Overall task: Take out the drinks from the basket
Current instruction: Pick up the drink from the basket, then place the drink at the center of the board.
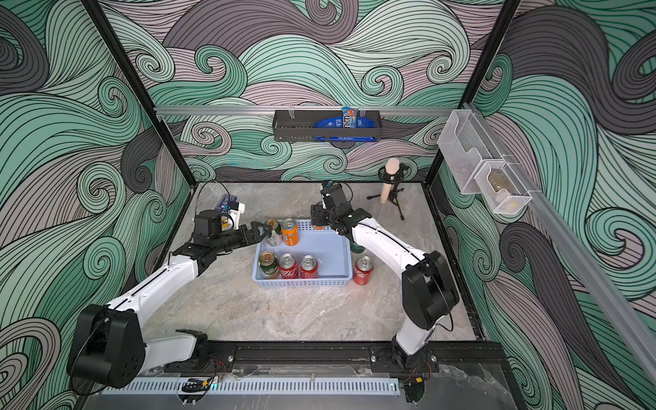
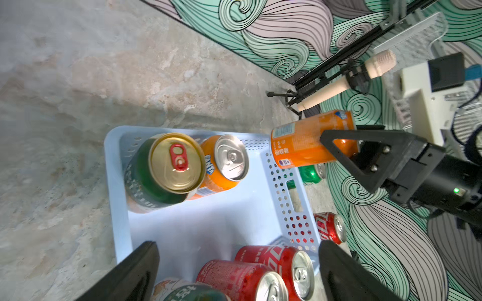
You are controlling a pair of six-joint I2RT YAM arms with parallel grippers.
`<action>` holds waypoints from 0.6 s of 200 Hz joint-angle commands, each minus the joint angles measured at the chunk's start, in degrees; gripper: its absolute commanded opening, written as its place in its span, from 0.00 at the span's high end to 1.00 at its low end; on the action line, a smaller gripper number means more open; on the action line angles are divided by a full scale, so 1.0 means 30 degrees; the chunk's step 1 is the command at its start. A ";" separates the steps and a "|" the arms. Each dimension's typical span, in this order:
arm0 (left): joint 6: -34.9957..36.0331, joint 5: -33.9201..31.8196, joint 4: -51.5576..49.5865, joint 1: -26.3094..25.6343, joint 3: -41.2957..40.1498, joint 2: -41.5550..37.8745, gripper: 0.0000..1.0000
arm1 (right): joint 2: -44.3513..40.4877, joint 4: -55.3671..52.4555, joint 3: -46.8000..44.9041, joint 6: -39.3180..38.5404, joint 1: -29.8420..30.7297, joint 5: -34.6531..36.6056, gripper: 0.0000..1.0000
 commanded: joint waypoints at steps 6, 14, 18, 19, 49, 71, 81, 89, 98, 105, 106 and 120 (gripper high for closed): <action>-0.0313 0.1968 0.1584 0.0020 -0.0065 -0.0558 0.02 | 0.0010 0.1205 0.1379 -0.0364 -0.1093 -0.0173 0.47; -0.0284 0.1845 0.1540 0.0022 -0.0033 -0.0565 0.02 | 0.0303 0.1182 0.1701 -0.0412 -0.1349 -0.0271 0.47; -0.0273 0.1784 0.1533 0.0022 -0.0032 -0.0565 0.02 | 0.0495 0.1186 0.1868 -0.0467 -0.1449 -0.0348 0.47; -0.0260 0.1769 0.1532 0.0022 -0.0019 -0.0565 0.02 | 0.0539 0.1184 0.1921 -0.0470 -0.1469 -0.0358 0.47; -0.0303 0.1809 0.1473 0.0022 -0.0020 -0.0549 0.02 | 0.2191 0.1131 0.3467 -0.0710 -0.2026 -0.0660 0.47; -0.0306 0.1660 0.1459 0.0022 -0.0051 -0.0524 0.02 | 0.3677 0.0911 0.4750 -0.0992 -0.2235 -0.0500 0.47; -0.0301 0.1599 0.1417 0.0022 -0.0049 -0.0500 0.02 | 0.4441 0.0573 0.5482 -0.1209 -0.2278 -0.0323 0.47; -0.0307 0.1535 0.1386 0.0022 -0.0027 -0.0425 0.02 | 0.4993 0.0373 0.6013 -0.1431 -0.2280 -0.0022 0.47; -0.0359 0.1473 0.1436 0.0020 -0.0087 -0.0398 0.02 | 0.5535 0.0191 0.6494 -0.1575 -0.2272 0.0336 0.47; -0.0393 0.1390 0.1422 0.0022 -0.0066 -0.0362 0.02 | 0.5810 0.0169 0.6737 -0.1636 -0.2331 0.0415 0.47; -0.0408 0.1382 0.1418 0.0022 -0.0066 -0.0361 0.02 | 0.5863 0.0163 0.6772 -0.1641 -0.2335 0.0404 0.47; -0.0335 0.1285 0.1167 0.0022 0.0043 -0.0201 0.02 | 0.6355 0.0175 0.7117 -0.1669 -0.2397 0.0412 0.47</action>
